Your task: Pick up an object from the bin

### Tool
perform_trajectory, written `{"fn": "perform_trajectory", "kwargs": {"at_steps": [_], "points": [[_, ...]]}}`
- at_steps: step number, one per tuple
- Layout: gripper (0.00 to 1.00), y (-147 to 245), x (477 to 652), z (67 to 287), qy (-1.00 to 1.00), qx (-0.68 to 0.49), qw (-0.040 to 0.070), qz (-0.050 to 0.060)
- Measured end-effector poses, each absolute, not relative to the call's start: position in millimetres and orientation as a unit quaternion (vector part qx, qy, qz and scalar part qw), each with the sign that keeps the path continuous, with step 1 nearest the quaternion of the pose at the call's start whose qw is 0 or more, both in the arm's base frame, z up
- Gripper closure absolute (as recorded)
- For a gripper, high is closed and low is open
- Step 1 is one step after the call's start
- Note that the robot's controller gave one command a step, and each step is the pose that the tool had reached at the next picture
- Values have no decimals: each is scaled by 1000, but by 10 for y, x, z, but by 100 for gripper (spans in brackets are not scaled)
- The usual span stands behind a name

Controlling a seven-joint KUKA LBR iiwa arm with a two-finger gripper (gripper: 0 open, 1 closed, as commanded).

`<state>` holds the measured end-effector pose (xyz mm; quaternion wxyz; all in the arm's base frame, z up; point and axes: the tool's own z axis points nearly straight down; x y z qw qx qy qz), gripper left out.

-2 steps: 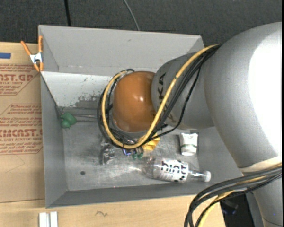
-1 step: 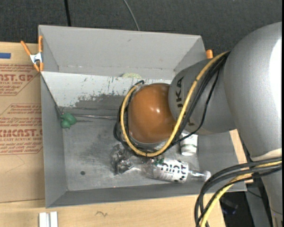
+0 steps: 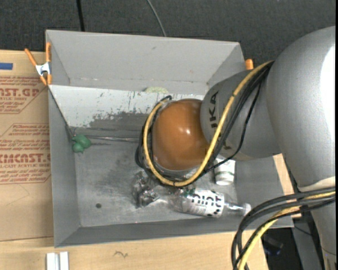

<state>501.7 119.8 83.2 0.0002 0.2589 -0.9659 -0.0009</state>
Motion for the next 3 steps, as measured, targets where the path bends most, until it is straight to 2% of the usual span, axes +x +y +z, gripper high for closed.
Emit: {"fn": "perform_trajectory", "kwargs": {"at_steps": [1,2,3], "points": [[100,1165,5018,827,-973,231,0,-1],[100,1123,4942,877,-981,195,1,0],[100,1233,5034,1088,-938,345,0,-1]]}}
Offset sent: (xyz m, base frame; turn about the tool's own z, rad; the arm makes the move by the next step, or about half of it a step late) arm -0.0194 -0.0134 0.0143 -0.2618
